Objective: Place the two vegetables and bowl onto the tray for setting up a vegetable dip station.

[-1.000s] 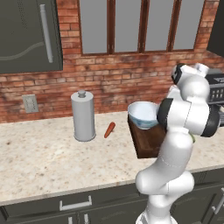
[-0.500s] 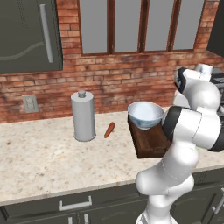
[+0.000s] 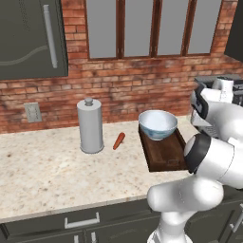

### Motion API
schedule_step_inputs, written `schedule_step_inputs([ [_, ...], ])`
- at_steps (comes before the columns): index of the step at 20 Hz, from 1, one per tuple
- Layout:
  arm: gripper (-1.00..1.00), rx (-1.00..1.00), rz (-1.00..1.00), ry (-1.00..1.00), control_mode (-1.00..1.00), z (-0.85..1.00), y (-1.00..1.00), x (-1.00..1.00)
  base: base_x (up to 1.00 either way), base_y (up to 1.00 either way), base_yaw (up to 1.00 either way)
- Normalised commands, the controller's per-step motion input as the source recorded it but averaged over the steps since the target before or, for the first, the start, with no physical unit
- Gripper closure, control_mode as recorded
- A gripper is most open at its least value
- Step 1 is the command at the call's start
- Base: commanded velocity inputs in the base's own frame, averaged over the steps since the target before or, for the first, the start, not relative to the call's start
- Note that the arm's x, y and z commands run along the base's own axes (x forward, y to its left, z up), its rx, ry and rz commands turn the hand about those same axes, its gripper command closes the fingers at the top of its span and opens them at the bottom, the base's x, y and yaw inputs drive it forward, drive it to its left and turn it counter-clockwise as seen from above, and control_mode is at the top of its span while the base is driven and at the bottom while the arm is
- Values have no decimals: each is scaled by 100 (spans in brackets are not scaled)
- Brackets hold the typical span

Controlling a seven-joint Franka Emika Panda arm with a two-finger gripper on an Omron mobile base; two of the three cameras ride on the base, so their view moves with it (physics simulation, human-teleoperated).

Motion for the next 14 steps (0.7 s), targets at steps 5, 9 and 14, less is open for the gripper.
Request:
schedule_step_inputs([
  [5, -100, -1, 5, -2, -100, -6, -18, -14, 0, 0, 0],
  [9, -100, 0, 3, -2, -100, -9, -27, 1, 0, 0, 0],
  [14, -100, -1, 2, 1, -100, -13, -24, 11, 0, 0, 0],
])
